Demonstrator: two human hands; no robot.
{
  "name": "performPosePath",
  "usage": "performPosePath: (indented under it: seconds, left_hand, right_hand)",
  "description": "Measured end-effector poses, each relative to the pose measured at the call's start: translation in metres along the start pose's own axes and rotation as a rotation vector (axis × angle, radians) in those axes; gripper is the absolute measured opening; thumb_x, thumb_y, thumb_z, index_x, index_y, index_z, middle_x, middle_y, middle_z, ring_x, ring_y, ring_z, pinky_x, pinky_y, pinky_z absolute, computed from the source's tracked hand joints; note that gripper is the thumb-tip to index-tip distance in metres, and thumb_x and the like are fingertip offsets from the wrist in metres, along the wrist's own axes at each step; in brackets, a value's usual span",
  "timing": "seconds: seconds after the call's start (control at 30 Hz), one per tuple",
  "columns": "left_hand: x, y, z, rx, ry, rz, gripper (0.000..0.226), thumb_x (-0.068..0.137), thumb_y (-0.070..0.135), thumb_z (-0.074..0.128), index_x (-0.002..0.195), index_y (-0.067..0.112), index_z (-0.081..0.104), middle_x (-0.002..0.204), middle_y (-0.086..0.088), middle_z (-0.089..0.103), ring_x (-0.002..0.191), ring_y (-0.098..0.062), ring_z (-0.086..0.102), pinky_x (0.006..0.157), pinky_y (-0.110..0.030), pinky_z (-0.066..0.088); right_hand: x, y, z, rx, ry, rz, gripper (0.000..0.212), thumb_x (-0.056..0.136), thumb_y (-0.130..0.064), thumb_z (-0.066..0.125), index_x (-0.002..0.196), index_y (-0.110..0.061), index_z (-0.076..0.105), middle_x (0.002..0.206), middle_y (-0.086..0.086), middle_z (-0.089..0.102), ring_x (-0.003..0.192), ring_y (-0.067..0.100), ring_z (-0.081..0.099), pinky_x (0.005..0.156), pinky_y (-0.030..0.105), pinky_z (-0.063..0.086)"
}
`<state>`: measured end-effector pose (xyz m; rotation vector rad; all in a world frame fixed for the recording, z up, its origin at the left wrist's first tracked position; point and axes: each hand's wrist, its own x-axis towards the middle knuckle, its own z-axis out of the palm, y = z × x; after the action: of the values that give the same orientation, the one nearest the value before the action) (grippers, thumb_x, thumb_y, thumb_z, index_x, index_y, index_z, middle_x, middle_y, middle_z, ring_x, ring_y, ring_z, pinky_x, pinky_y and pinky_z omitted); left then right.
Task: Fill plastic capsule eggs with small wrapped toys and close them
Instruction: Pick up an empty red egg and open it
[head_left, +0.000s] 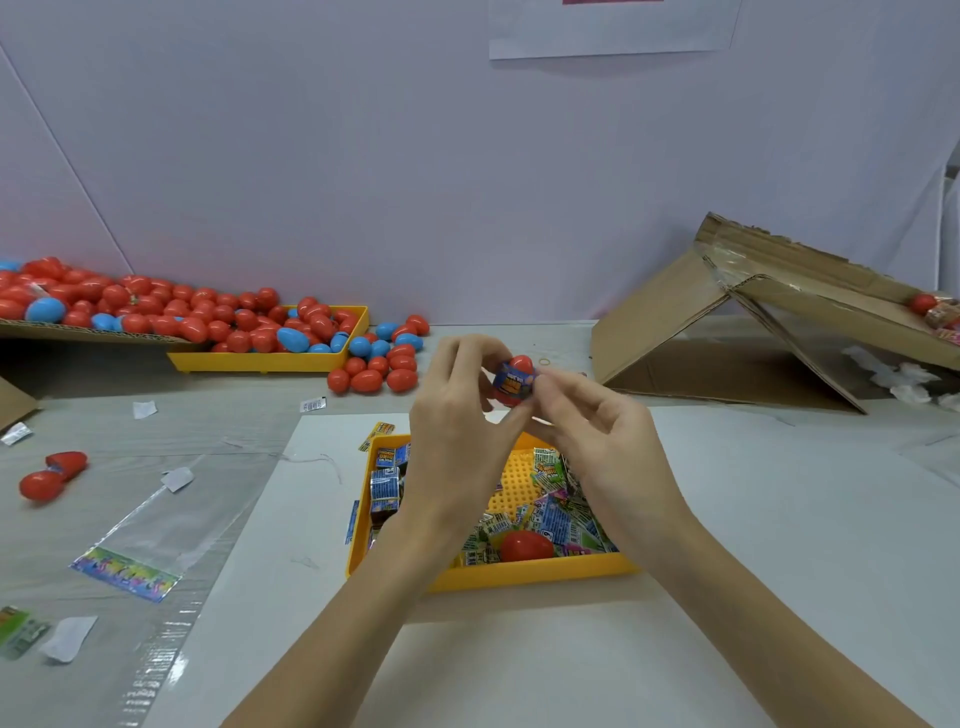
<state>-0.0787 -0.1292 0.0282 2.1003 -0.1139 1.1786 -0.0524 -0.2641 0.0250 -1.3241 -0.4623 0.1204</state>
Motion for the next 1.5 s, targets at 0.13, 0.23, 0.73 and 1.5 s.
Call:
performPosePath:
  seconds: [0.13, 0.23, 0.73, 1.5]
  left_hand:
    - [-0.003, 0.001, 0.004, -0.014, -0.060, 0.007, 0.039, 0.079, 0.011, 0.088, 0.108, 0.011, 0.062, 0.102, 0.001, 0.056, 0.085, -0.006, 0.056, 0.069, -0.013, 0.049]
    - [-0.002, 0.001, 0.004, -0.099, -0.101, 0.002, 0.043, 0.082, 0.008, 0.085, 0.118, 0.012, 0.064, 0.109, 0.001, 0.060, 0.093, -0.011, 0.062, 0.076, -0.020, 0.054]
    - [-0.006, -0.006, 0.003, 0.007, 0.035, 0.201, 0.039, 0.082, 0.000, 0.084, 0.119, 0.008, 0.076, 0.098, -0.005, 0.074, 0.090, -0.010, 0.066, 0.084, -0.012, 0.051]
    - [-0.005, -0.001, 0.002, -0.380, -0.086, -0.184, 0.037, 0.084, 0.010, 0.082, 0.120, 0.007, 0.075, 0.117, 0.000, 0.077, 0.109, -0.009, 0.073, 0.096, -0.034, 0.059]
  right_hand:
    - [0.001, 0.004, -0.003, -0.039, 0.022, 0.046, 0.025, 0.093, -0.026, 0.071, 0.118, -0.020, 0.074, 0.106, 0.000, 0.079, 0.106, 0.015, 0.074, 0.090, 0.026, 0.059]
    - [0.006, -0.001, -0.010, 0.180, -0.020, 0.140, 0.030, 0.100, -0.018, 0.063, 0.128, -0.007, 0.070, 0.111, 0.005, 0.078, 0.108, 0.015, 0.073, 0.090, 0.026, 0.059]
    - [0.011, -0.008, -0.019, 0.351, -0.068, 0.308, 0.030, 0.094, -0.028, 0.069, 0.115, -0.008, 0.079, 0.111, 0.008, 0.077, 0.106, 0.019, 0.073, 0.091, 0.031, 0.060]
    - [0.008, -0.010, -0.011, 0.569, 0.075, 0.308, 0.037, 0.091, -0.029, 0.069, 0.113, 0.000, 0.076, 0.107, 0.014, 0.077, 0.097, 0.016, 0.075, 0.081, 0.022, 0.059]
